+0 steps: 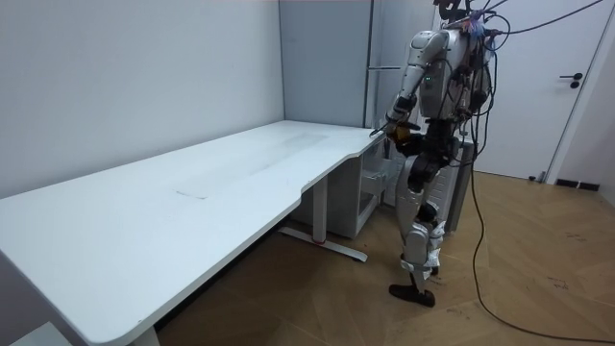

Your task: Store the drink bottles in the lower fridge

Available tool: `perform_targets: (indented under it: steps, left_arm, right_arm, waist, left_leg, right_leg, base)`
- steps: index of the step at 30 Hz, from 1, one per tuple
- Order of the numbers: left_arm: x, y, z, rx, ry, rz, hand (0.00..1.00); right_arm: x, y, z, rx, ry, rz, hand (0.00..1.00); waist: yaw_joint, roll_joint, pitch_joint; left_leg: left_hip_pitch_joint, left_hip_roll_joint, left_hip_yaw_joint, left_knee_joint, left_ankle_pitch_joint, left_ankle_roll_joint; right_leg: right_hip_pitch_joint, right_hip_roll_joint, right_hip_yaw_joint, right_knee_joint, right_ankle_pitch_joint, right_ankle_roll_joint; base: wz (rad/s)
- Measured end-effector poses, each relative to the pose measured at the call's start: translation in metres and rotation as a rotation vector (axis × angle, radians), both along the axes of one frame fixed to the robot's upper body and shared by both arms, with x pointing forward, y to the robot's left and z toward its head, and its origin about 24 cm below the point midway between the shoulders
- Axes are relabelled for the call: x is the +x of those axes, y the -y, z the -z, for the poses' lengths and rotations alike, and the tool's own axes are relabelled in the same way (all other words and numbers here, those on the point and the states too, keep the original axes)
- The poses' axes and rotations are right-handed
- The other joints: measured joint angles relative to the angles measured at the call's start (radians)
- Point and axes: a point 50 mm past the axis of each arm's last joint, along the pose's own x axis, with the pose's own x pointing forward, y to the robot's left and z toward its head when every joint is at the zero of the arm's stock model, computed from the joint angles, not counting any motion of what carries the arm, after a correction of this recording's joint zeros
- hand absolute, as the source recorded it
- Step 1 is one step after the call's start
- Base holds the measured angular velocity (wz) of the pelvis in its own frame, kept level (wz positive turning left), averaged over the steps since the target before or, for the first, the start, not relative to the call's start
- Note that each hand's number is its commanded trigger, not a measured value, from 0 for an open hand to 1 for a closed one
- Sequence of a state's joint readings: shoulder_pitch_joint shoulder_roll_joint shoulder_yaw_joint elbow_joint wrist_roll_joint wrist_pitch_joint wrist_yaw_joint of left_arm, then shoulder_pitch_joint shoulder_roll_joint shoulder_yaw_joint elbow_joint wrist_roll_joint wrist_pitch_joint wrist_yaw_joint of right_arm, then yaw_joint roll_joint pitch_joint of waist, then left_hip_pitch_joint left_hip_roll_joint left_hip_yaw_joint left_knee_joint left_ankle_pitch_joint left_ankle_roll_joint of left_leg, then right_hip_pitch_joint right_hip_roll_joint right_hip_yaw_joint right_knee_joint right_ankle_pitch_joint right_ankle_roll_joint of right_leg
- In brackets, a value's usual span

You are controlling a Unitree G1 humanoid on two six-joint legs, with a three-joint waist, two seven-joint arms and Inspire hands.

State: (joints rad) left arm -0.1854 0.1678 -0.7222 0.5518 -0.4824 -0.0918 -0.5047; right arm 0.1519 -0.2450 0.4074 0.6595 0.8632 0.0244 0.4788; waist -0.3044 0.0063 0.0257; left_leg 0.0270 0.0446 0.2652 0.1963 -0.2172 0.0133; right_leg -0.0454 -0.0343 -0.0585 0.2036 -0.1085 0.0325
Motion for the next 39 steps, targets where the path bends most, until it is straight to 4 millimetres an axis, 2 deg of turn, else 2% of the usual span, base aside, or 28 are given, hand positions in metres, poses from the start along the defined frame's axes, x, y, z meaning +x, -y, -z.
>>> perform_targets:
  steps: [4,7,11,14,18,20,28,35,39]
  left_arm:
    - [0.002,0.001,-0.001,-0.007,-0.021,-0.001,0.00]
    - [0.003,0.003,-0.002,-0.011,-0.028,0.004,0.00]
    - [0.001,0.005,0.001,0.000,-0.057,0.012,0.00]
    - [-0.002,0.007,0.003,0.014,-0.060,0.050,0.00]
    - [0.000,0.009,0.000,0.016,-0.040,0.088,0.00]
    - [0.000,0.009,0.000,0.019,-0.037,0.093,0.00]
    - [0.000,0.012,0.001,0.070,-0.006,0.144,0.00]
    - [0.000,0.014,0.000,0.063,-0.008,0.145,0.00]
    - [0.001,0.015,0.001,0.074,-0.014,0.142,0.00]
  right_arm:
    - [0.002,0.003,0.000,-0.005,-0.009,0.022,1.00]
    - [0.003,0.007,-0.001,-0.009,-0.015,0.036,1.00]
    - [0.005,0.019,0.002,-0.054,-0.045,0.026,1.00]
    - [0.007,0.034,0.005,-0.109,-0.075,0.096,1.00]
    - [0.024,0.054,0.002,-0.160,-0.082,0.224,1.00]
    - [0.025,0.054,0.003,-0.164,-0.086,0.227,1.00]
    - [0.029,0.058,0.002,-0.145,-0.111,0.306,1.00]
    - [0.031,0.059,0.002,-0.135,-0.127,0.327,1.00]
    - [0.036,0.060,0.005,-0.151,-0.159,0.326,1.00]
  waist:
    - [-0.027,-0.002,0.0008]
    - [-0.049,-0.013,0.0062]
    - [-0.076,-0.024,0.0033]
    - [-0.075,-0.035,-0.0010]
    - [-0.075,-0.043,-0.0006]
    - [-0.074,-0.046,-0.0018]
    - [-0.075,-0.034,-0.0059]
    - [-0.072,-0.025,-0.0052]
    - [-0.071,-0.027,-0.0032]
  left_leg:
    - [0.000,-0.002,0.001,-0.001,0.000,0.000]
    - [-0.007,-0.005,0.002,0.000,0.001,0.001]
    - [-0.014,-0.005,0.004,0.003,0.001,0.001]
    - [-0.022,-0.005,0.008,0.005,0.001,0.002]
    - [-0.040,-0.007,0.009,0.010,0.002,0.003]
    - [-0.045,-0.010,0.007,0.010,0.003,0.004]
    - [-0.059,-0.015,0.004,0.010,0.005,0.007]
    - [-0.060,-0.017,0.003,0.009,0.005,0.008]
    - [-0.060,-0.017,0.004,0.003,0.008,0.011]
  right_leg:
    - [0.000,-0.001,0.001,0.000,-0.002,-0.001]
    - [-0.009,-0.004,0.003,0.002,-0.007,-0.001]
    - [-0.020,-0.005,-0.001,0.002,-0.011,-0.002]
    - [-0.029,-0.006,0.000,0.003,-0.011,-0.002]
    - [-0.045,-0.011,0.000,0.004,-0.013,0.002]
    - [-0.047,-0.011,-0.001,0.003,-0.013,0.001]
    - [-0.060,-0.015,-0.001,0.000,-0.011,0.004]
    - [-0.061,-0.016,0.000,0.000,-0.011,0.005]
    - [-0.062,-0.016,-0.002,0.000,-0.011,0.005]
  base:
    - [0.00]
    - [0.00]
    - [0.01]
    - [0.00]
    - [0.01]
    - [0.02]
    - [0.00]
    - [0.00]
    - [0.00]
